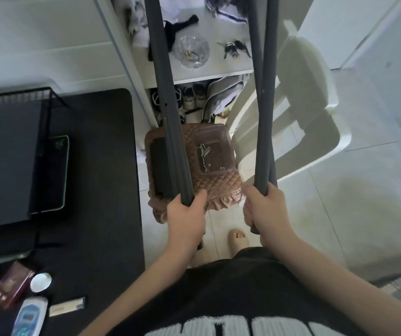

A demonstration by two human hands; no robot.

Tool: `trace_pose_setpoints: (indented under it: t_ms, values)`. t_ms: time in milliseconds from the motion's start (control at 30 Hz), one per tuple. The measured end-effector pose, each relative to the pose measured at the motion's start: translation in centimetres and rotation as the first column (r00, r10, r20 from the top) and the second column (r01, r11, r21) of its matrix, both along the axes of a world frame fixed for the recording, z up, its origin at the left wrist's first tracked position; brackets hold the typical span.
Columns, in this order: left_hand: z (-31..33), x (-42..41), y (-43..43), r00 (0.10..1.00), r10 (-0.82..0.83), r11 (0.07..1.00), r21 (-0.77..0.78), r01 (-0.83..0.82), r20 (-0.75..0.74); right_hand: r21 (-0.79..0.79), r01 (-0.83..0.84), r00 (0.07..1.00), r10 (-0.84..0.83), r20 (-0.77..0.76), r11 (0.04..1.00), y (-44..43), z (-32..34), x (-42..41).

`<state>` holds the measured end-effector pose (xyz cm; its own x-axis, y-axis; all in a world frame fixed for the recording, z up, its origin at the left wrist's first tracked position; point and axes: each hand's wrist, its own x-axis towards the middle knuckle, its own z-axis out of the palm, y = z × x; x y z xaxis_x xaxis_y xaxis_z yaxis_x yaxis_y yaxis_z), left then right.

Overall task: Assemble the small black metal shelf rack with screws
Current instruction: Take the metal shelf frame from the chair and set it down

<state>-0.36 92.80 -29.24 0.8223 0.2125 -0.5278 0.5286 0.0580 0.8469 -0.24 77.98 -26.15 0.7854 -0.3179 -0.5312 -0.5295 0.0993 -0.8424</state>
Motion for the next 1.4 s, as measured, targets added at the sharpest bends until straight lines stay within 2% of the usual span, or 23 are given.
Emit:
trace_pose_setpoints:
  t_ms: [133,300,533,633,733,867,1067,1267,1400]
  values:
    - [2.9,-0.4,-0.2,0.987,-0.039,0.998,-0.035,0.045,0.154,-0.008,0.041,0.984,-0.039,0.172,0.999,0.1,2.5,-1.0]
    - [7.0,0.8,-1.5,0.942,-0.096,0.987,-0.091,0.132,0.322,0.013,0.155,0.912,-0.148,0.383,0.988,-1.5,5.9,-1.5]
    - [11.9,3.5,-7.2,0.789,-0.218,0.938,-0.102,0.333,0.574,0.048,0.330,0.777,-0.301,0.553,0.943,-6.5,10.9,-2.0]
    - [13.6,4.1,-11.4,0.726,-0.284,0.911,-0.062,0.409,0.626,0.051,0.427,0.698,-0.366,0.615,0.903,-9.6,12.6,-3.0]
    - [14.5,4.2,-16.3,0.684,-0.382,0.867,-0.015,0.498,0.621,0.093,0.532,0.615,-0.459,0.641,0.841,-13.4,13.4,-4.7]
    - [14.2,3.4,-23.8,0.577,-0.503,0.758,0.008,0.652,0.644,0.093,0.669,0.524,-0.557,0.645,0.737,-19.4,13.1,-7.5]
    - [11.0,1.8,-36.5,0.495,-0.683,0.614,0.055,0.787,0.537,0.140,0.788,0.421,-0.691,0.588,0.600,-30.3,9.4,-11.2]
    - [7.0,1.1,-50.6,0.451,-0.811,0.540,0.182,0.822,0.374,0.129,0.850,0.421,-0.806,0.417,0.511,-43.8,4.2,-13.4]
    - [4.3,1.4,-58.2,0.438,-0.879,0.473,0.247,0.845,0.185,0.077,0.879,0.447,-0.869,0.211,0.471,-51.1,1.4,-13.9]
